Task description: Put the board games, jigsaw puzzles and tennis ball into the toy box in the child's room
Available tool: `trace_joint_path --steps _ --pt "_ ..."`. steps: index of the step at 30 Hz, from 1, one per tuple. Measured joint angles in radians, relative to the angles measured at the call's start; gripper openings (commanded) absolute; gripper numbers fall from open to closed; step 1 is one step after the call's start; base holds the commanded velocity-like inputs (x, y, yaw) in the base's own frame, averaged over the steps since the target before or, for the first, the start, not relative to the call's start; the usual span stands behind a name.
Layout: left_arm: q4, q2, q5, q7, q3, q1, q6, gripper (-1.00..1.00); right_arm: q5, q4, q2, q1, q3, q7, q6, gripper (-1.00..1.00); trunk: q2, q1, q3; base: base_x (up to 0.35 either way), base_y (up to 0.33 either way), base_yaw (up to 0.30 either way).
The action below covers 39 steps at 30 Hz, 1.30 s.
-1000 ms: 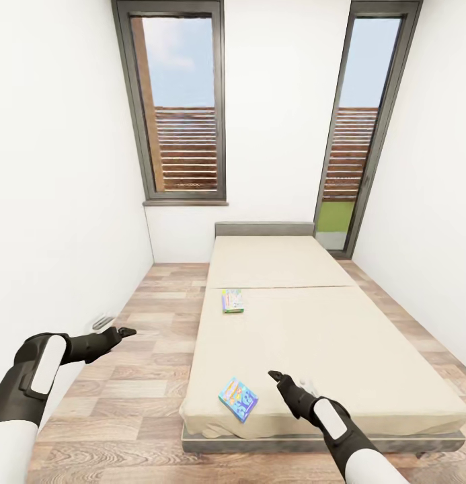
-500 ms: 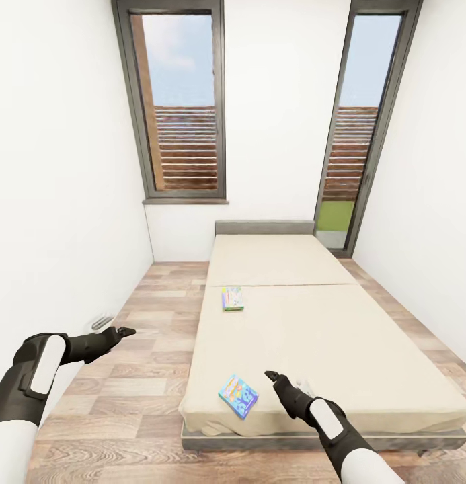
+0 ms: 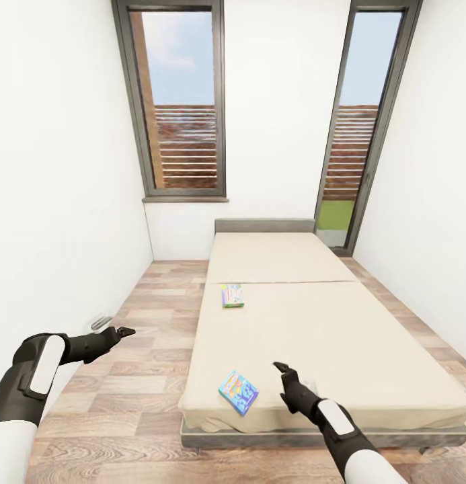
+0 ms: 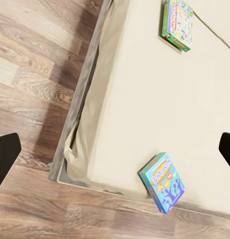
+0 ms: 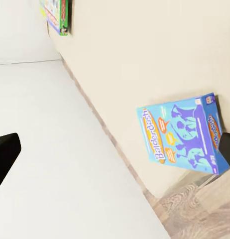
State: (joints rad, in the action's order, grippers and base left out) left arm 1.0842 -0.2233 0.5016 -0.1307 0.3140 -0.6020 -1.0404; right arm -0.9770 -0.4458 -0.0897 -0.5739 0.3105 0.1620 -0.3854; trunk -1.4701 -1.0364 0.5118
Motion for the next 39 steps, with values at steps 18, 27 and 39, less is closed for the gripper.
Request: trace_joint_path --steps 18,27,39 --pt "-0.001 0.001 0.0 0.0 0.0 0.0 0.001 1.0 -0.026 0.0 -0.005 0.008 0.001 -0.001 -0.012 1.0 -0.126 -0.069 0.056 0.0 0.0 0.0" --pt "-0.001 0.002 0.001 0.0 -0.001 0.0 0.002 1.0 -0.024 0.0 -0.002 0.01 0.0 0.0 -0.011 1.0 -0.189 -0.104 0.085 0.0 0.0 0.0" --pt "-0.001 0.003 0.001 0.001 -0.001 0.0 0.002 1.0 -0.026 0.001 -0.008 0.012 0.001 0.003 -0.01 1.0 -0.273 -0.15 0.122 0.0 0.0 0.0"
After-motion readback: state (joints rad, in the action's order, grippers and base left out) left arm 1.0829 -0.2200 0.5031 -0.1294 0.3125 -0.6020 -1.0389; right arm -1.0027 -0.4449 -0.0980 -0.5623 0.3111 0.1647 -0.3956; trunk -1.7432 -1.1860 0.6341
